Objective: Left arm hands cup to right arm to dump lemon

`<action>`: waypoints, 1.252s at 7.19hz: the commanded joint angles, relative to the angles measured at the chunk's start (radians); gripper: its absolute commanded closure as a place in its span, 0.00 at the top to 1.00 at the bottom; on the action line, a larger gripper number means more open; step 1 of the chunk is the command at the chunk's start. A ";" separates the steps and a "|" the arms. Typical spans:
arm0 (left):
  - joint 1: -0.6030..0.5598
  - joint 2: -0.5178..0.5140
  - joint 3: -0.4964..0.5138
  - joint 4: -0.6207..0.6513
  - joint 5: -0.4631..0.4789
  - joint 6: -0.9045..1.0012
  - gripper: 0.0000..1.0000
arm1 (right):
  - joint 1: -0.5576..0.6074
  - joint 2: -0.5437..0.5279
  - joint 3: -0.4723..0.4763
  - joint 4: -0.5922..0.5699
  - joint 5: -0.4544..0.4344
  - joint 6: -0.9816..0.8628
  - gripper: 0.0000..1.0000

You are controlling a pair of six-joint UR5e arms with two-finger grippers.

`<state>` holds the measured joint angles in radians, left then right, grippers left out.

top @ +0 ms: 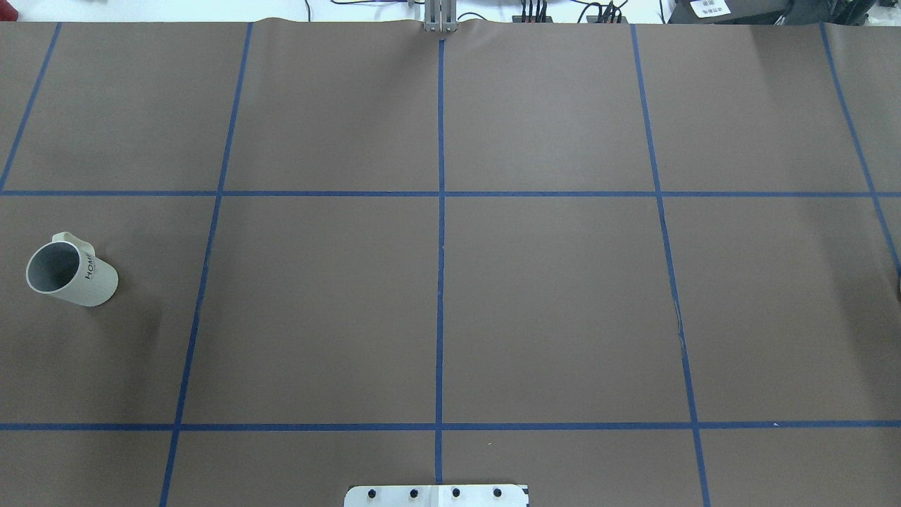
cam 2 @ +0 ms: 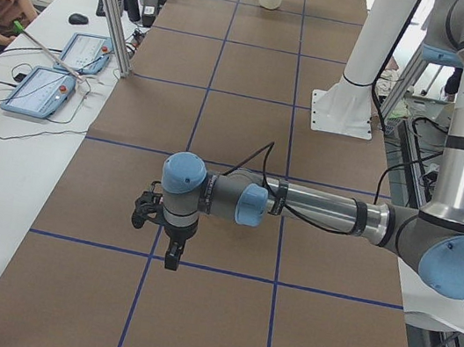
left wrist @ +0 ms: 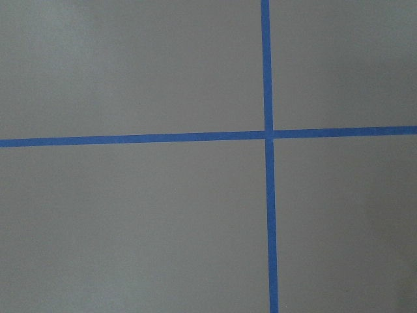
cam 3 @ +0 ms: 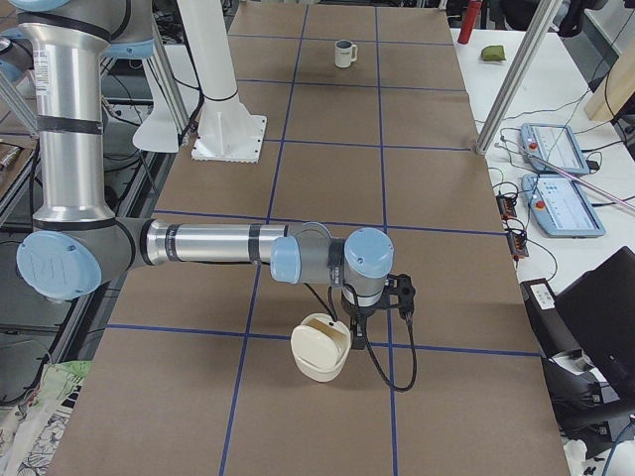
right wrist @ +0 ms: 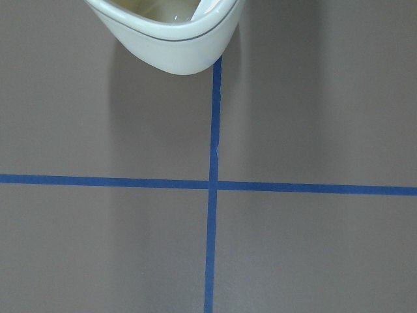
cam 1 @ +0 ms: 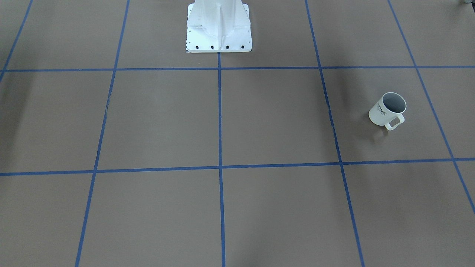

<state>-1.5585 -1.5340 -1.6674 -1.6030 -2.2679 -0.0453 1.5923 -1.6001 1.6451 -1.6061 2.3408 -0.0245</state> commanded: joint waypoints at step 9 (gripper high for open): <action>0.058 -0.008 -0.164 -0.072 -0.174 -0.100 1.00 | 0.000 -0.001 0.009 0.041 0.005 0.005 1.00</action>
<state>-1.5338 -1.5453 -1.8198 -1.6702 -2.3626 -0.0815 1.5923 -1.6015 1.6523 -1.5650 2.3450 -0.0200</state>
